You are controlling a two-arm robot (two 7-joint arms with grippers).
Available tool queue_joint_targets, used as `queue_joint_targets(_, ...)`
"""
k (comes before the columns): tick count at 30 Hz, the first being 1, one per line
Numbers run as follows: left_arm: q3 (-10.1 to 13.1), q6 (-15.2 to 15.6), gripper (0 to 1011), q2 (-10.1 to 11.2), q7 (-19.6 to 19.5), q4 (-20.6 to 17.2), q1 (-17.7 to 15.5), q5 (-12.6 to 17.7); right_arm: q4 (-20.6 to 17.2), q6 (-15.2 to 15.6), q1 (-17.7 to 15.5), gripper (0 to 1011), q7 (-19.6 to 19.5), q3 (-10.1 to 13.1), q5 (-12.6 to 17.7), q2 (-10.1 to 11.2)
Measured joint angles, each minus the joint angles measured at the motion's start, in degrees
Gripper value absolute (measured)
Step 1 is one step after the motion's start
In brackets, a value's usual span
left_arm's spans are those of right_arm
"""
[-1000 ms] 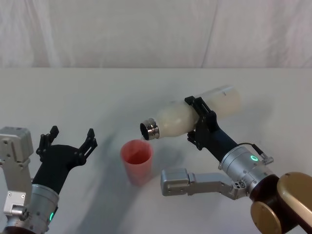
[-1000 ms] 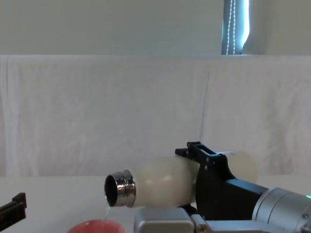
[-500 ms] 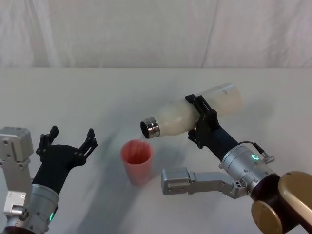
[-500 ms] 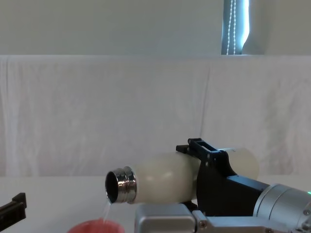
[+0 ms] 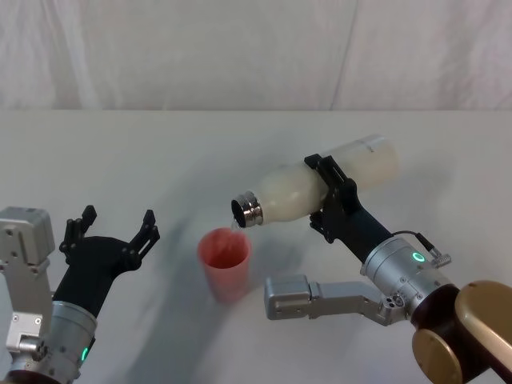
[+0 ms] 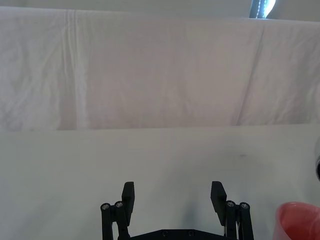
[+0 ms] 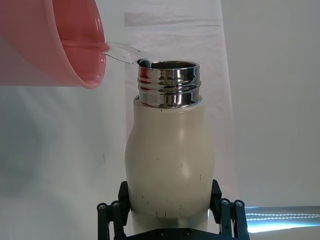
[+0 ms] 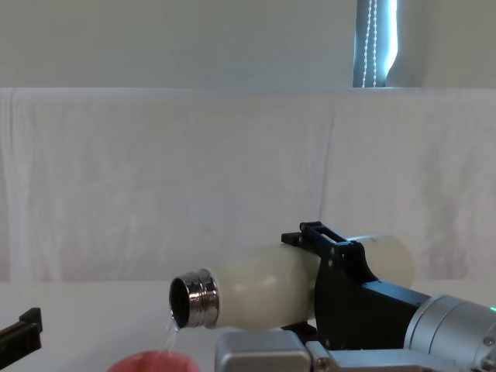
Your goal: Grasp the thermos with one hand and pour water into the cup lid.
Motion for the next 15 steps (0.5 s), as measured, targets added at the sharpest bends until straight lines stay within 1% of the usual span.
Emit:
queue_joint_targets(10,0.0,0.0,1001,0.0,0.0,0.0,0.0,0.0,-0.2,0.04,-0.16,950,-0.04,-0.03,-0.05,0.06)
queue_joint_targets(15,0.0,0.0,1001,0.0,0.0,0.0,0.0,0.0,-0.27,-0.02,-0.64,950,-1.27,0.59,0.59,-0.35)
